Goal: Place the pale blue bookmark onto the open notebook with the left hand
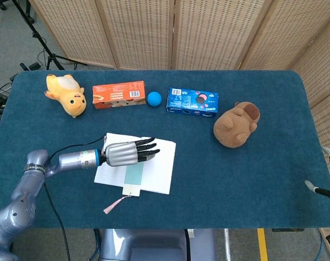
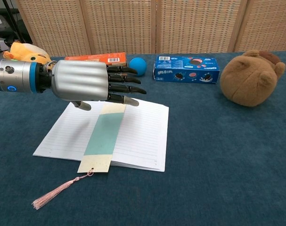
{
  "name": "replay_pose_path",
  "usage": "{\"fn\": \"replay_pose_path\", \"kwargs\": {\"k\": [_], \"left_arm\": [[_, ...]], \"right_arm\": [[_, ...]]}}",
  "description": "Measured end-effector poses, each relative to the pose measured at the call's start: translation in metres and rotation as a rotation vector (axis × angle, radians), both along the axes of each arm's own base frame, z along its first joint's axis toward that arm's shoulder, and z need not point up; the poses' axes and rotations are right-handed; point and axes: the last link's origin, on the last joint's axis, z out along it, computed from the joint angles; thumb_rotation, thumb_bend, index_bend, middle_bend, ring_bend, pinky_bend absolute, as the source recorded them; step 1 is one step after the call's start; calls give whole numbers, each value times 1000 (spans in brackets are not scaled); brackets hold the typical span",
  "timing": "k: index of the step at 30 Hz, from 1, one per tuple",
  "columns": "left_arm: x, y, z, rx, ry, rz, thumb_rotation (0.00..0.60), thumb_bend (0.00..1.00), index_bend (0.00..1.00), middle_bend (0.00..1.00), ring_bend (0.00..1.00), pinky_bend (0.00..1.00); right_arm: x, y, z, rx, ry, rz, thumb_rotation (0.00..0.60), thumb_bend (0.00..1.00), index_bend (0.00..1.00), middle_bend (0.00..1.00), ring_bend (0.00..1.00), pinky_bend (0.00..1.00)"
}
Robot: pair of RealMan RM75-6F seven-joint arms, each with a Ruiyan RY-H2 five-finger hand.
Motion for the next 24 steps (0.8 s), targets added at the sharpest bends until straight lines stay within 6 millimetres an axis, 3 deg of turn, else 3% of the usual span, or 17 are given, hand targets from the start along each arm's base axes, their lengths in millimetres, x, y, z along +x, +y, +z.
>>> {"fn": "replay_pose_path", "kwargs": {"k": [5, 7, 10, 11, 12, 13, 19, 24], "left_arm": [[0, -4, 7, -42, -76, 48, 600, 7, 135, 0, 0, 0], [0, -9, 11, -87, -125, 72, 600, 91, 135, 0, 0, 0], [-6, -21, 17, -157, -187, 93, 600, 556, 144, 0, 0, 6], [-10, -25, 20, -181, -201, 108, 600, 765, 152, 0, 0, 16], [-16, -29, 23, -203, -210, 130, 600, 909, 161, 0, 0, 27], [-26, -34, 26, -230, -215, 167, 600, 967, 168, 0, 0, 37], [-71, -56, 38, -324, -153, 346, 600, 1000, 236, 0, 46, 110], [-86, -63, 45, -342, -93, 411, 600, 1000, 238, 0, 48, 110]], "right_arm": [[0, 1, 1, -1, -3, 3, 600, 41, 113, 0, 0, 0], [0, 1, 1, -2, -3, 5, 600, 40, 113, 0, 0, 0], [1, 1, 0, 2, -2, 6, 600, 41, 113, 0, 0, 0], [1, 1, 0, 4, 0, 7, 600, 40, 113, 0, 0, 0], [1, 1, -1, 7, 2, 8, 600, 40, 113, 0, 0, 0], [1, 1, -1, 9, 4, 9, 600, 40, 113, 0, 0, 0], [3, 0, -5, 14, 19, 12, 600, 40, 114, 0, 0, 0], [4, -2, -7, 15, 31, 7, 600, 40, 113, 0, 0, 0]]}}
